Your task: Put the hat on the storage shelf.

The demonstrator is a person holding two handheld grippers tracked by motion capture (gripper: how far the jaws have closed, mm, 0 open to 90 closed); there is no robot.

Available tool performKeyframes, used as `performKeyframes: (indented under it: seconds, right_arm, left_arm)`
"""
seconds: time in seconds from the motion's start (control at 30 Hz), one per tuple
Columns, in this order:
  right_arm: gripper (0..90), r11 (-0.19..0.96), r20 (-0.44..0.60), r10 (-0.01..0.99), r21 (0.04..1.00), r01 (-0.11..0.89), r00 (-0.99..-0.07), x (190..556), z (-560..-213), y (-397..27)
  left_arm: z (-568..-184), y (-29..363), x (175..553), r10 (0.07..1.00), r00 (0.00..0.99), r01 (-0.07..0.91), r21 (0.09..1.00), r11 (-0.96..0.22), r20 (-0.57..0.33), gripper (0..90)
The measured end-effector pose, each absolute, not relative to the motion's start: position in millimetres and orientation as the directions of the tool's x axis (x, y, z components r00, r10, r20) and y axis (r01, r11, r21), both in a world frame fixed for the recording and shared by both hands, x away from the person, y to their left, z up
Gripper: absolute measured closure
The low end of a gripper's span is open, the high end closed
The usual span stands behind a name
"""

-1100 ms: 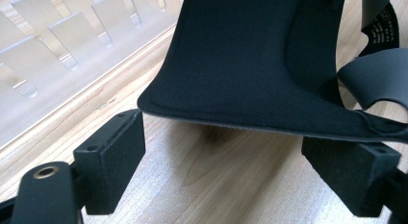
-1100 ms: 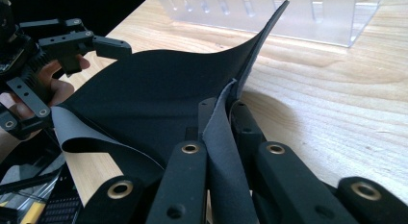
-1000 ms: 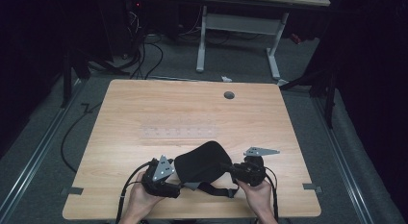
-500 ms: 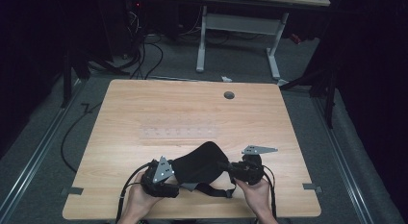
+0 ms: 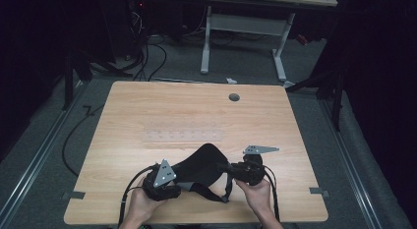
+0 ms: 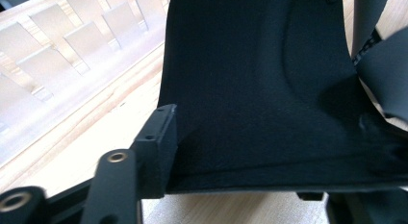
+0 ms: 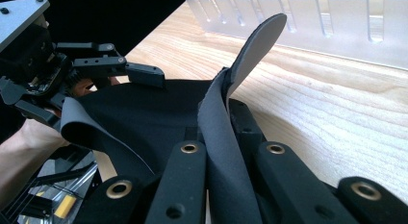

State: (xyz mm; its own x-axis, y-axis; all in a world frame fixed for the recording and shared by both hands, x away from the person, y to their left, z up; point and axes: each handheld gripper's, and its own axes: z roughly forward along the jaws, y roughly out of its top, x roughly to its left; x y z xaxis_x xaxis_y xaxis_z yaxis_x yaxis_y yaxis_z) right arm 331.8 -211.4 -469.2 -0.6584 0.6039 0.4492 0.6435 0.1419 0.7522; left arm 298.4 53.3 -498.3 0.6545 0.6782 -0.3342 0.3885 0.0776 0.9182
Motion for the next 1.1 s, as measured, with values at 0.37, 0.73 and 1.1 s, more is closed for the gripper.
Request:
performKeyframes:
  seconds: [0.37,0.73,1.1]
  right_arm:
    - [82.1,0.129,0.462,0.591,0.755,0.643,-0.661,340,-467,-210]
    - [63.4,0.122,0.437,0.631,0.759,0.639,-0.64,348,-466,-212]
    - [50.0,0.08,0.391,0.675,0.805,0.588,-0.626,341,-465,-230]
  left_arm:
    - [-489,58,296,0.609,0.706,0.403,0.912,0.075,-0.362,68.7]
    - [-482,51,288,0.517,0.777,0.408,0.913,0.02,-0.359,86.9]
    - [-479,54,292,0.53,0.755,0.416,0.907,0.066,-0.385,86.8]
